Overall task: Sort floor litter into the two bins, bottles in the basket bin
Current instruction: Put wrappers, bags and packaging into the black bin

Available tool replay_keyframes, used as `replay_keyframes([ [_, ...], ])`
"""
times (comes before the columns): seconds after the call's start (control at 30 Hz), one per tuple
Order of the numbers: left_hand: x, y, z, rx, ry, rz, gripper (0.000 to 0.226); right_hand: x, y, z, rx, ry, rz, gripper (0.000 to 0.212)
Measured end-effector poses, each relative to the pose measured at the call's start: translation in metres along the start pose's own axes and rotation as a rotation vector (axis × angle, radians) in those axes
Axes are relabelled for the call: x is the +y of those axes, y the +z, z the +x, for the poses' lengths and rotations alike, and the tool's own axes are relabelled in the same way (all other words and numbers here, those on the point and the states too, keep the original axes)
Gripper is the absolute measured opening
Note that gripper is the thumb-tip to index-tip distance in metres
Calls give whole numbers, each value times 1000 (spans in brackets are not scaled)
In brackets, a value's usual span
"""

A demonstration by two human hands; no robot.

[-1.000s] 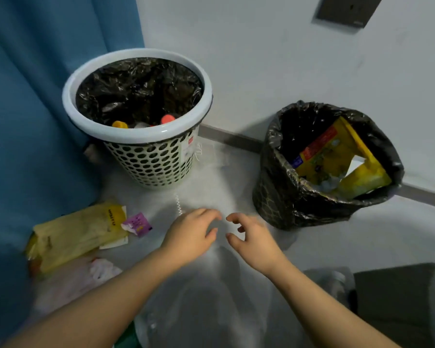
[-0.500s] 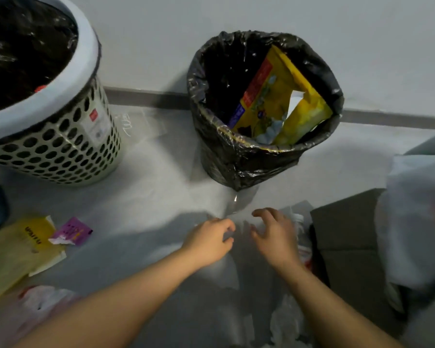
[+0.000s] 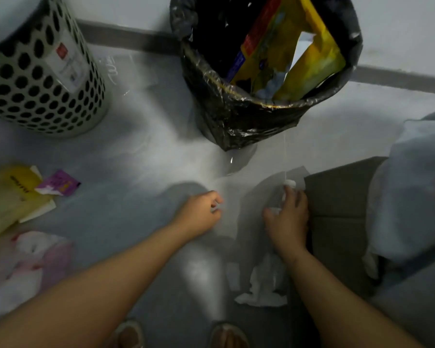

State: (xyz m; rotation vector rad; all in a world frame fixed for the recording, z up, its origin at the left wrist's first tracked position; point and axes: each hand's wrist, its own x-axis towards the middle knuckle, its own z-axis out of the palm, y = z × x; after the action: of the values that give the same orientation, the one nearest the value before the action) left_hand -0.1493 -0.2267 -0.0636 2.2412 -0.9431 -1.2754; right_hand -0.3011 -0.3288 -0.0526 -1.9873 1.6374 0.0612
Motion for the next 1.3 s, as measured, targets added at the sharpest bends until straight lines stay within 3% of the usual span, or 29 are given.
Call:
replay_keyframes([
  [0.13,-4,13,-17,-1,-54,15,32,13,9,-34,87,152,294,60],
  [0.27,-1,31,-22,-47,-37,6,34,29,22,-66,-30,326,407,69],
  [0.43,-11,44,-19,-48,-35,-54,35,27,35,-60,-100,174,410,81],
  [0.53,-24,43,-18,14,-64,-160,32,7,46,-54,-159,76,432,68],
  [0.77,-62,17,-19,347,-316,-701,39,-28,72,-62,-347,-153,332,49],
  [1.0,-84,2,-40,298,-462,-1099,47,-51,85,-77,-471,-290,206,62],
  [1.17,-90,-28,-60,317,-437,-1161,53,-72,80,-82,-522,-409,176,71],
  [1.3,-88,-61,-87,431,-347,-1255,49,-96,65,-91,-556,-583,229,59],
])
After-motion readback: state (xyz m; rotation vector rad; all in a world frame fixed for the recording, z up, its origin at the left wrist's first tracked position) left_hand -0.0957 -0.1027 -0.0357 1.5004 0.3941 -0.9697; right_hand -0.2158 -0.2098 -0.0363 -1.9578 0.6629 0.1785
